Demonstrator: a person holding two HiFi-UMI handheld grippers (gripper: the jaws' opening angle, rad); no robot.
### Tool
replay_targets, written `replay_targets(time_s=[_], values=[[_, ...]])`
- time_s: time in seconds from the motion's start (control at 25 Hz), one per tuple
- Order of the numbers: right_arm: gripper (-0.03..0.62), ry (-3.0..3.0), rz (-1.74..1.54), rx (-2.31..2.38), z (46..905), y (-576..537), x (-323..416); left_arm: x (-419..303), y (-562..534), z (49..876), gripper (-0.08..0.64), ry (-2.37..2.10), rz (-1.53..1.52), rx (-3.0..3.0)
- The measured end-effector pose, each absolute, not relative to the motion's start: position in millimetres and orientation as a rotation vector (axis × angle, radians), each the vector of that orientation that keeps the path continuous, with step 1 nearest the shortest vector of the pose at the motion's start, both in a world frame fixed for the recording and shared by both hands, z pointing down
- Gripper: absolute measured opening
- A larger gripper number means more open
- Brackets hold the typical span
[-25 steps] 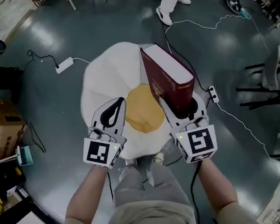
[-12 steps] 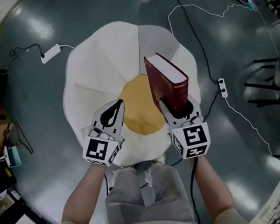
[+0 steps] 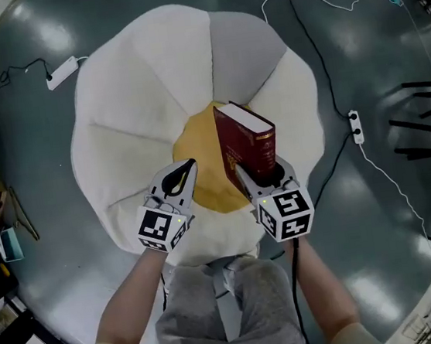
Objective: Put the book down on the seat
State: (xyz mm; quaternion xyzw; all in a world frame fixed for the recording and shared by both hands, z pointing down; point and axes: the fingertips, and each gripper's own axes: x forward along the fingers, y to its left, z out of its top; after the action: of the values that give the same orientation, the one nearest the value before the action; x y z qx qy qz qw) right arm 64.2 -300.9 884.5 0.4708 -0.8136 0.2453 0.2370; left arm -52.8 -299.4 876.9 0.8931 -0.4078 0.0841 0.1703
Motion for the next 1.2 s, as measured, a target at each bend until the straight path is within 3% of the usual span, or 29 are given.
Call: replay_targets(time_s=[0.36,0.72,1.0,1.2], values=[[0.229,-2.234,0.936,1.186,990.6,-294.8,52.1,-41.9,-295.8,979.4,0.005,-1.158,0.305,2.448],[0.231,-2.191,1.040,1.143,1049.4,-296.3,57.9,-42.5,-289.0,1005.8,0.005,-1.129,0.388,2.485],[0.367,-2.067,0.925,1.246,1069.0,-309.7,94.4,-44.5,-285.0,999.7,0.005,-1.118,0.379,2.477],[0.400,-1.939,0.724,1.293,1078.7,-310.9,121.4,-38.2,-279.5,995.0,0.005,-1.099,0.401,2.504]])
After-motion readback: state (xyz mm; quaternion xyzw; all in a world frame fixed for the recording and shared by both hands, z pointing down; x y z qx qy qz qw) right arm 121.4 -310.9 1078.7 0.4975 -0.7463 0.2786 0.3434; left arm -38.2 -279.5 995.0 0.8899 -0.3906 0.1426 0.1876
